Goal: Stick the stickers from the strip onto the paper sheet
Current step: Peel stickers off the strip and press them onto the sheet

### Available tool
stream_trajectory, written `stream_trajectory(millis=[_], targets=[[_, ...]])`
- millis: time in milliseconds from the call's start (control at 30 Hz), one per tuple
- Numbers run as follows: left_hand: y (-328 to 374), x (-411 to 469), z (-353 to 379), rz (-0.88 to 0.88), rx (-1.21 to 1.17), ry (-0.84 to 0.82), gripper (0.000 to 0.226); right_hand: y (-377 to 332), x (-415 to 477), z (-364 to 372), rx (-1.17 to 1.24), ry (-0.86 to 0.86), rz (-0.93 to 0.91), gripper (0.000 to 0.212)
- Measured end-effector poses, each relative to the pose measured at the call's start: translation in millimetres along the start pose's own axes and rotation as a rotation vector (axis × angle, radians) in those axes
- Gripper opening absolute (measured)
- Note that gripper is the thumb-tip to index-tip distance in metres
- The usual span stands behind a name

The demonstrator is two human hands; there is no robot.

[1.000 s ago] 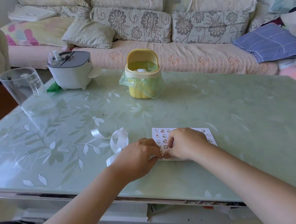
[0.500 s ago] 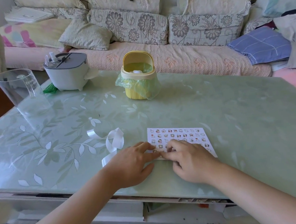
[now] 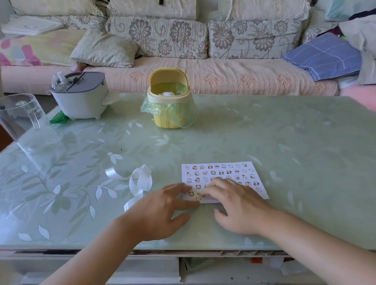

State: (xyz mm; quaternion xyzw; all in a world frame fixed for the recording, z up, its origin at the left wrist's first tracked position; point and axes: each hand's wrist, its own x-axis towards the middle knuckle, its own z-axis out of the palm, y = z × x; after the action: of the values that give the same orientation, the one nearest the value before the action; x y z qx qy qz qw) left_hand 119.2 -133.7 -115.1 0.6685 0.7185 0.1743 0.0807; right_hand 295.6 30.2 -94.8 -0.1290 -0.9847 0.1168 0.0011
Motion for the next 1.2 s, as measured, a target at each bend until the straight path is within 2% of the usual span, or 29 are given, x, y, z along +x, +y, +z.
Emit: stream_trajectory(millis=[100, 233, 400, 500, 600, 700, 800, 867, 967, 1100, 1200], targets=[[-1.9, 1.1, 0.5, -0.025, -0.080, 0.023, 0.047, 1.0, 1.4, 1.4, -0.003, -0.010, -0.024, 0.054], [-0.6, 3.7, 0.8, -0.056, -0.133, 0.047, 0.049, 5.8, 1.6, -0.8, -0.025, -0.016, -0.051, 0.043], [2.0, 6.9, 0.6, -0.084, -0.168, 0.052, 0.048, 4.1, 6.2, -3.3, 0.097, 0.046, 0.041, 0.032], [-4.6, 1.0, -8.4, -0.109, -0.197, 0.202, 0.025, -13.7, 29.3, -5.4, 0.120, 0.097, 0.073, 0.024], [-2.1, 4.4, -24.7, -0.114, -0.158, 0.445, 0.018, -21.7, 42.3, -14.0, 0.200, 0.125, 0.137, 0.021], [-9.1, 0.1, -43.1, -0.342, -0.079, 0.568, 0.013, -31.7, 54.1, -19.7, 0.346, 0.153, 0.198, 0.020], [-25.5, -13.1, -55.2, -0.642, 0.031, 0.441, 0.029, -45.7, 72.7, -17.2, 0.484, 0.152, 0.244, 0.013], [-30.9, -19.0, -61.1, -0.741, 0.024, 0.310, 0.037, -54.5, 84.2, -13.5, 0.538, 0.130, 0.259, 0.012], [-31.7, -18.6, -61.6, -0.761, -0.073, 0.230, 0.033, -65.1, 96.5, -9.9, 0.579, 0.075, 0.279, 0.013], [-34.7, -13.8, -58.5, -0.766, -0.231, 0.252, 0.015, -75.7, 107.4, -9.1, 0.690, 0.020, 0.293, 0.014], [-37.3, -9.5, -62.6, -0.773, -0.435, 0.331, 0.017, -80.4, 113.9, -12.5, 0.716, -0.001, 0.317, 0.022]])
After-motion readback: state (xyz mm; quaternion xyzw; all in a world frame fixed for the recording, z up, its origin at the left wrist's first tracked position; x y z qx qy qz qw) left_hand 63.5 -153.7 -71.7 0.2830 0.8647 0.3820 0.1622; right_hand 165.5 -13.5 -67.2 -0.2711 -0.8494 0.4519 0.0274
